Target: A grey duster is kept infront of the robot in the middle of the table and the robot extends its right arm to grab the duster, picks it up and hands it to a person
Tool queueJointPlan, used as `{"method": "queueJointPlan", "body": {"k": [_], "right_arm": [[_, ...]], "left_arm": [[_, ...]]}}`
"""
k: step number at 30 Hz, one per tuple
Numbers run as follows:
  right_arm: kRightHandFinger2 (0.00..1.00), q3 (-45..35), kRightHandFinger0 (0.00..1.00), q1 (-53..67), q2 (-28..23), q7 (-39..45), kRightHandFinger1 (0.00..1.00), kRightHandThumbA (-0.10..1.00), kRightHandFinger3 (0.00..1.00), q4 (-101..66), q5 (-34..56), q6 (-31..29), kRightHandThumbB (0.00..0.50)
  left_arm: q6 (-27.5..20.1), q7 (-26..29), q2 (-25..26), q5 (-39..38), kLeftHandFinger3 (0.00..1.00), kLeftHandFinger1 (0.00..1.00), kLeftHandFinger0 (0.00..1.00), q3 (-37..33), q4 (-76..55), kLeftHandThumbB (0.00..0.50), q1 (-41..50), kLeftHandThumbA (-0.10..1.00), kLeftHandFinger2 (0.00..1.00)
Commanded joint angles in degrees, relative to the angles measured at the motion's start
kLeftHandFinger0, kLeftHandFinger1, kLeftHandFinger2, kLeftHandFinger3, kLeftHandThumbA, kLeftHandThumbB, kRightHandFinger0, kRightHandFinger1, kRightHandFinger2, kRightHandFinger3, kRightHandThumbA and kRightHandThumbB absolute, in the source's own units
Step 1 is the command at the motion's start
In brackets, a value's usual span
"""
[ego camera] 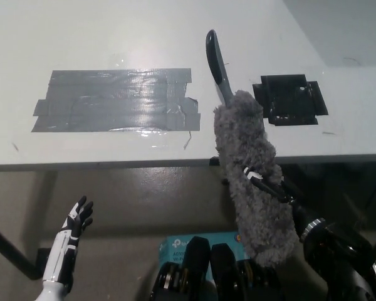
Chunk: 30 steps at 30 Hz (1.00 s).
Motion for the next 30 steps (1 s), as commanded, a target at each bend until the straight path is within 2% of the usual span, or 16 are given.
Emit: {"method": "queueJointPlan", "body": {"k": [1,9,19,23,25,30], "right_arm": [[0.89,2.12,0.0,-3.71,-0.79,-10.51,0.47,-0.1,1.0,-13.96,28.45,0.78,0.134],[0.88,3.27,0.0,-4.28,-1.95,-12.68,0.47,-0.1,1.0,-14.4,30.4,0.78,0.13],[0.89,5.41,0.0,-5.39,-3.46,-15.4,0.46,-0.1,1.0,-14.29,30.11,0.78,0.091],[0.89,6.17,0.0,-5.54,-3.73,-18.3,0.46,-0.1,1.0,-15.01,30.01,0.78,0.113],[0.89,6.6,0.0,-5.75,-3.94,-18.54,0.45,-0.1,1.0,-14.98,30.25,0.78,0.096],[0.89,7.2,0.0,-5.93,-4.41,-19.21,0.45,-0.1,1.0,-15.06,31.46,0.78,0.1]], "left_arm": [[-2.32,-0.12,1.46,-0.06,1.0,1.0,1.0,0.44,-2.02,0.326,-2.01,1.0,1.0],[-1.94,-0.61,1.52,-0.77,1.0,1.0,1.0,0.42,-1.9,0.324,-2.12,1.0,1.0],[-1.49,-0.4,1.59,-0.21,1.0,1.0,1.0,0.4,-2.37,0.333,-2.29,1.0,1.0],[-1.28,-0.71,1.58,-0.7,1.0,1.0,1.0,0.36,-2.45,0.34,-2.28,1.0,1.0],[-1.56,-0.43,1.59,-0.37,1.0,1.0,1.0,0.4,-2.48,0.329,-2.24,1.0,1.0],[-1.61,-0.18,1.55,-0.18,1.0,1.0,1.0,0.47,-2.36,0.327,-2.17,1.0,1.0]]}}
